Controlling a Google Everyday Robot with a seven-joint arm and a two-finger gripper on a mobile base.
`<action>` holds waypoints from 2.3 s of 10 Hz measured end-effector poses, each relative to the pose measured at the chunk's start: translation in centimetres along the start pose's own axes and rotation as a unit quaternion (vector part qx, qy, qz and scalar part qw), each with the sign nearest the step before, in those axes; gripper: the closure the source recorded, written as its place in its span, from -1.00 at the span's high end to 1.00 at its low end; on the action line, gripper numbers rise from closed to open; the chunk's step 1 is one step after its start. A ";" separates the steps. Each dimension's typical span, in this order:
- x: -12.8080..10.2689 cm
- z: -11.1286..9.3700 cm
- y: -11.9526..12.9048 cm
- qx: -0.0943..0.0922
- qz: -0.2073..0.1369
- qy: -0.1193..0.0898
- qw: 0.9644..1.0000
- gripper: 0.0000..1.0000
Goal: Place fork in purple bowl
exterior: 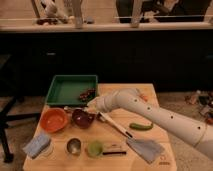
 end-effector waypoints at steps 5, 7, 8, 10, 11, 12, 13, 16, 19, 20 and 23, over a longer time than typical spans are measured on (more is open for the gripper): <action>1.1 0.9 -0.1 -0.004 0.040 -0.066 0.997 -1.00; 1.6 1.4 0.0 -0.013 0.050 -0.075 0.996 -1.00; 1.8 1.8 0.1 -0.019 0.052 -0.075 0.996 -1.00; 2.3 2.0 0.2 -0.027 0.056 -0.070 0.996 -0.99; 2.5 2.1 0.2 -0.031 0.056 -0.068 0.996 -0.93; 2.5 2.2 0.3 -0.033 0.056 -0.068 0.996 -0.93; 2.4 2.3 0.3 -0.034 0.055 -0.068 0.996 -0.93; 2.4 2.3 0.3 -0.034 0.056 -0.068 0.996 -0.93; 2.4 2.3 0.3 -0.034 0.056 -0.068 0.996 -0.93; 2.4 2.3 0.3 -0.034 0.056 -0.068 0.996 -0.93; 2.4 2.3 0.3 -0.034 0.056 -0.068 0.996 -0.93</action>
